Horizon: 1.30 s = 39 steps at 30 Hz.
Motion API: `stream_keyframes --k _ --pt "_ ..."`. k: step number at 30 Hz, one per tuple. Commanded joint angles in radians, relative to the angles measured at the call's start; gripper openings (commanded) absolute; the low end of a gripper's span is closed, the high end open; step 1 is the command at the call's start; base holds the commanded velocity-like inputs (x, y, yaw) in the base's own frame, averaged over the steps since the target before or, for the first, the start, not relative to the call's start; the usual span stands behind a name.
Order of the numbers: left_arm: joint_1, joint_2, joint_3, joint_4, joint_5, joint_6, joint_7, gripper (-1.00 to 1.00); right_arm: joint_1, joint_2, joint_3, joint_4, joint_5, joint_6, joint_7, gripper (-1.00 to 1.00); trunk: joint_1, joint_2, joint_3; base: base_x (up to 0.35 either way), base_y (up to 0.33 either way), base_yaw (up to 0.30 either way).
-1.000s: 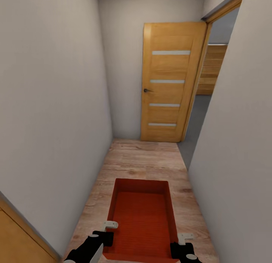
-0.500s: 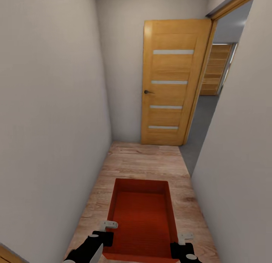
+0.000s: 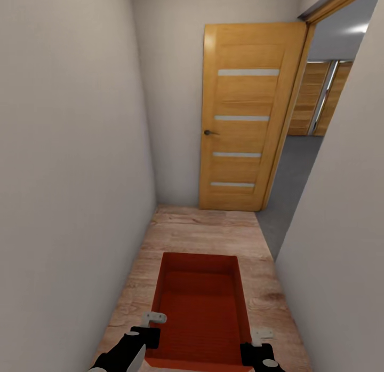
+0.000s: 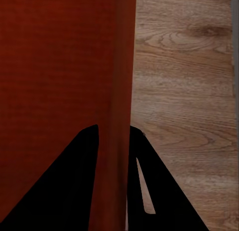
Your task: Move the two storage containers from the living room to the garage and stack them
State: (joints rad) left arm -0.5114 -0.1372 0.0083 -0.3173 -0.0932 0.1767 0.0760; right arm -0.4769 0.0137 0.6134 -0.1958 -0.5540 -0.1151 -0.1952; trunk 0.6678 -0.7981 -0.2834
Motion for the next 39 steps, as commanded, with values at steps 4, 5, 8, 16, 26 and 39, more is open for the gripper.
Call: stream_keyframes --k 4,5,8,16,26,39 --pt "0.000 -0.004 -0.016 0.001 0.007 0.005 0.007 -1.00 -0.002 0.000 -0.003 -0.008 -0.003 -0.005 -0.003 -1.00 0.001 -0.001 -0.001 0.323 0.000 0.000" --pt "0.000 -0.004 -0.016 0.001 0.007 0.005 0.007 -1.00 -0.002 0.000 -0.003 -0.008 -0.003 -0.005 -0.003 -1.00 0.001 -0.001 -0.001 0.323 0.000 0.000" --pt "0.001 -0.004 -0.016 0.001 0.007 0.005 0.007 -1.00 -0.002 0.000 -0.003 -0.008 -0.003 -0.005 -0.003 -1.00 0.001 -0.001 -0.001 0.323 0.000 0.000" --pt "0.000 -0.004 -0.016 0.001 0.007 0.005 0.007 -1.00 -0.002 0.000 -0.003 -0.008 -0.003 -0.005 -0.003 -1.00 0.001 -0.001 -0.001 0.323 0.000 0.000" --pt "0.000 -0.004 -0.016 0.001 0.007 0.006 0.007 -1.00 -0.001 -0.001 -0.003 -0.008 -0.003 -0.005 -0.003 -1.00 0.001 -0.001 -0.001 0.323 0.000 0.000" --pt "0.000 -0.004 -0.016 0.001 0.007 0.006 0.007 -1.00 -0.002 0.000 -0.002 -0.008 -0.003 -0.005 -0.004 -1.00 0.001 -0.001 -0.001 0.323 0.000 -0.014"
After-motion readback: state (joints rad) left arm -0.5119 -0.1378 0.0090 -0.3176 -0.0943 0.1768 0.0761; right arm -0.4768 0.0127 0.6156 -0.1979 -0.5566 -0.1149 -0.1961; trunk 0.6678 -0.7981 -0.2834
